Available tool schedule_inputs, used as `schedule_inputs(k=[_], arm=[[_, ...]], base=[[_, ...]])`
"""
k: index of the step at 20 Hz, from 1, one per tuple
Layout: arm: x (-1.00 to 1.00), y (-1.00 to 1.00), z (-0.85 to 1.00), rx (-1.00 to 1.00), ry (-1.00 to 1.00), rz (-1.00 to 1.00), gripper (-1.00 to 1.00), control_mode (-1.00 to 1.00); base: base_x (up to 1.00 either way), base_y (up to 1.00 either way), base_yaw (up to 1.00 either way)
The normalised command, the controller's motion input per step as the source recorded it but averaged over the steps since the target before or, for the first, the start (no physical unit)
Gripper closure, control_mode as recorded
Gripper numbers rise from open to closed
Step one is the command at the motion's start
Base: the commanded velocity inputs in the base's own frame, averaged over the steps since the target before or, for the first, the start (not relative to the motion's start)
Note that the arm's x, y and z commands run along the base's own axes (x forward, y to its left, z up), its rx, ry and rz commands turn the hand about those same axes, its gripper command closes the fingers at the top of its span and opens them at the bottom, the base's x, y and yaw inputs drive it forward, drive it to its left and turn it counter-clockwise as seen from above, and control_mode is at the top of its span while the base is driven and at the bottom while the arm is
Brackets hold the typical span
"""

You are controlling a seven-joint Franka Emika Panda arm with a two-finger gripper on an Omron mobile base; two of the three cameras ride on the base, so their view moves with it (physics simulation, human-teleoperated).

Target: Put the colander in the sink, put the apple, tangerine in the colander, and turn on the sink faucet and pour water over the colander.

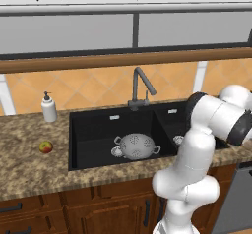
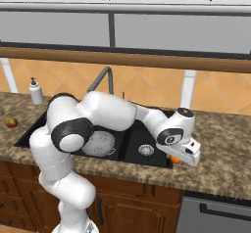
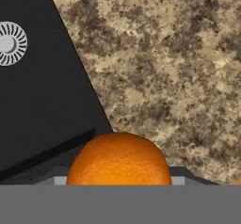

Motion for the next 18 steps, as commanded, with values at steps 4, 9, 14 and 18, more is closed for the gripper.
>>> schedule_inputs(k=[4, 9, 14, 18], arm=[[-0.56, 0.93, 0.30, -0.08, -0.06, -0.07, 1.00, -1.00], [-0.01, 0.90, 0.33, -0.01, 0.00, -0.01, 1.00, -1.00], [0.00, 0.66, 0.29, 0.00, 0.00, 0.00, 1.00, -1.00], [0.00, 0.52, 0.30, 0.00, 0.00, 0.00, 1.00, -1.00]], base=[[0.00, 0.00, 0.00], [0.00, 0.00, 0.00], [0.00, 0.00, 0.00], [0.00, 0.00, 0.00]])
